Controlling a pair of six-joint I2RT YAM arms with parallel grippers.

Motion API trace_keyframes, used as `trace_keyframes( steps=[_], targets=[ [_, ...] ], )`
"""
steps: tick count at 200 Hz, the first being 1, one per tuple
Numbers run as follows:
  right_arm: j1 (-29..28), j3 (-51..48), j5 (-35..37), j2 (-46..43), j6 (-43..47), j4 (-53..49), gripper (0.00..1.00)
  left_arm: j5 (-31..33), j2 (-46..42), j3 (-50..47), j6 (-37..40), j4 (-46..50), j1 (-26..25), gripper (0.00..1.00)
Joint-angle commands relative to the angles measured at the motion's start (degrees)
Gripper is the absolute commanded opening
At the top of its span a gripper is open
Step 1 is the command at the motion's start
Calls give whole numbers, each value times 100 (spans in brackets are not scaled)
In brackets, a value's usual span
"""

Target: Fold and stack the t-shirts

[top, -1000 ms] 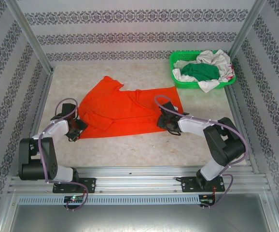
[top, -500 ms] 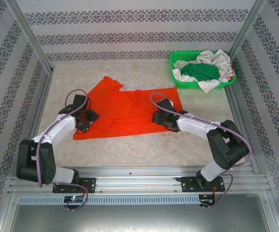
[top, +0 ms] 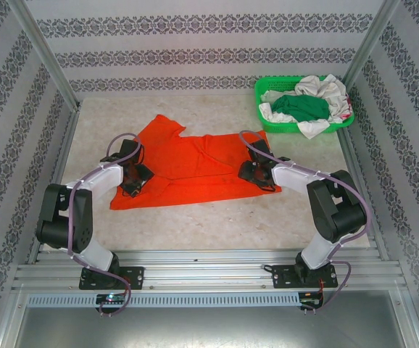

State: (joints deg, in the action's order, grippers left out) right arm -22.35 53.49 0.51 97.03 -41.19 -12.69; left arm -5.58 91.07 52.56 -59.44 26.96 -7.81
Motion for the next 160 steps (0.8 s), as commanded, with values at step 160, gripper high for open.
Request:
trace_keyframes(
  steps=[160],
  targets=[
    [263, 203, -221, 489, -243, 264, 53, 296, 113, 36, 222, 1, -10, 63]
  ],
)
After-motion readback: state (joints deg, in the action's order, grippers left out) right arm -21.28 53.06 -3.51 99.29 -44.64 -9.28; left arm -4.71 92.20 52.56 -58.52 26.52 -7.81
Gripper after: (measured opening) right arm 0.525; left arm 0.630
